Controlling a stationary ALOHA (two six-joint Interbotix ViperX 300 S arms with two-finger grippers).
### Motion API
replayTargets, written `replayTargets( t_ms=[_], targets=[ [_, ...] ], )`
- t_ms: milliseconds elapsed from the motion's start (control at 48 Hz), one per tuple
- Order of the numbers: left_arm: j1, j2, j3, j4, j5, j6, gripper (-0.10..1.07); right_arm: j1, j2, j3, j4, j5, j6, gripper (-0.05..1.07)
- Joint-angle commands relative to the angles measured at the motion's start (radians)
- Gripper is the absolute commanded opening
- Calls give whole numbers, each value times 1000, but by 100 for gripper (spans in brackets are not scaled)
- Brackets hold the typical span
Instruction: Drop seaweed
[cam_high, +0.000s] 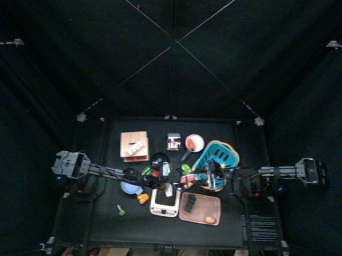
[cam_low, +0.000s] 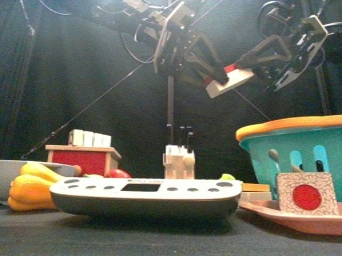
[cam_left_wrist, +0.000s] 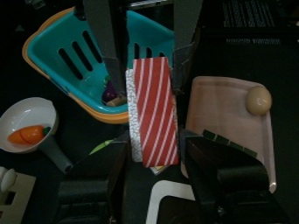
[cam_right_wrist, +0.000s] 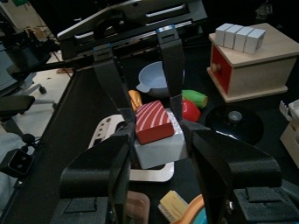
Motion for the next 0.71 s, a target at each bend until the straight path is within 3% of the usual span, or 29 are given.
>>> replayTargets(
  t_ms=[0,229,688],
  targets=[
    [11,-11,-38,-2,-23,-3,79,2,-3,-23,0,-8,2,70],
    [15,-11,-35,-9,-32,-2,95,2,-5,-20,2,-8,3,70],
    [9,-83,41,-9,-32,-2,95,38,-34,12,20,0,12,70]
  ],
)
